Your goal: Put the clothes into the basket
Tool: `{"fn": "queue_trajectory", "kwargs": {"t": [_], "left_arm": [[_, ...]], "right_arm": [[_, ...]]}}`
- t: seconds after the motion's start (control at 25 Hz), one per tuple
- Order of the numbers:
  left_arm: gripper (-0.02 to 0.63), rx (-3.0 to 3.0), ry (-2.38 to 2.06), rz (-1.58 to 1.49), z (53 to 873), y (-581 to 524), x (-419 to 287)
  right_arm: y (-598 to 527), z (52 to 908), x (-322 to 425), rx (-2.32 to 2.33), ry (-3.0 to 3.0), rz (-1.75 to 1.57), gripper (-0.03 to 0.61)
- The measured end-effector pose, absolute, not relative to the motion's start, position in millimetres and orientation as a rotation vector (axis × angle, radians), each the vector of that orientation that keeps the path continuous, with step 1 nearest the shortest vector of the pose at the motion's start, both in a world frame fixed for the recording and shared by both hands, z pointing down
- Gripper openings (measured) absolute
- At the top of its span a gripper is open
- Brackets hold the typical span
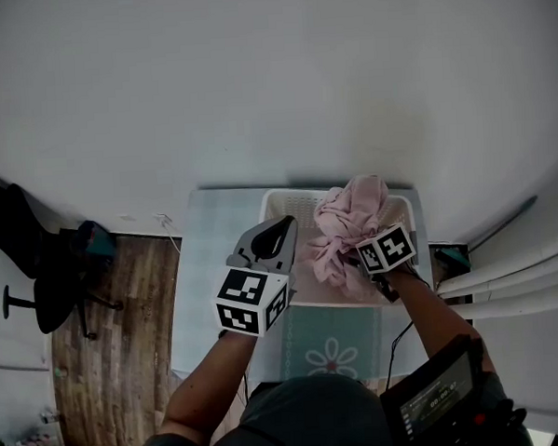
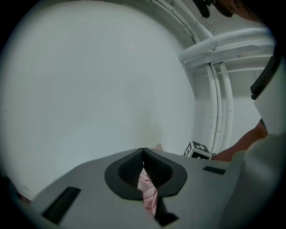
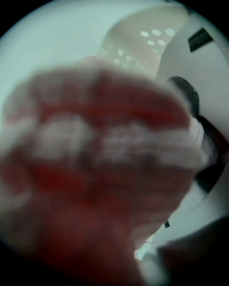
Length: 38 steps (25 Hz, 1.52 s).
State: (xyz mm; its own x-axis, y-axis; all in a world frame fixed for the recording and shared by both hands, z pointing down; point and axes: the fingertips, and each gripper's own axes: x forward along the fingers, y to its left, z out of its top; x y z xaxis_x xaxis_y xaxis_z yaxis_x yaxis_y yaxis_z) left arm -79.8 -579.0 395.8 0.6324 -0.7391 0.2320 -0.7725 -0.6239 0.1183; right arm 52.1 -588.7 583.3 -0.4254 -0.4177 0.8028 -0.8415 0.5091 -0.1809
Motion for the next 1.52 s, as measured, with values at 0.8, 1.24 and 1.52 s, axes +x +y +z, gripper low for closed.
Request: {"fn": "queue_trajectory", "kwargs": {"t": [0.8, 1.24, 1.52], "left_arm": [[0.009, 2.633, -1.262, 0.268, 399.7, -575.8, -93.0], [0.009, 2.63, -1.324, 0.253, 380.9, -555.0, -105.1], [0.009, 2.63, -1.346, 0.237, 372.2, -535.1, -105.4]], "right_arm": [[-569.7, 686.1, 53.2, 0.813, -1.79, 0.953, 0.337], [-568.2, 684.8, 50.3, 0.761, -1.811, 0.876, 0.424], [-573.2, 654.2, 50.2, 0.788, -1.818, 0.815, 0.453]]}}
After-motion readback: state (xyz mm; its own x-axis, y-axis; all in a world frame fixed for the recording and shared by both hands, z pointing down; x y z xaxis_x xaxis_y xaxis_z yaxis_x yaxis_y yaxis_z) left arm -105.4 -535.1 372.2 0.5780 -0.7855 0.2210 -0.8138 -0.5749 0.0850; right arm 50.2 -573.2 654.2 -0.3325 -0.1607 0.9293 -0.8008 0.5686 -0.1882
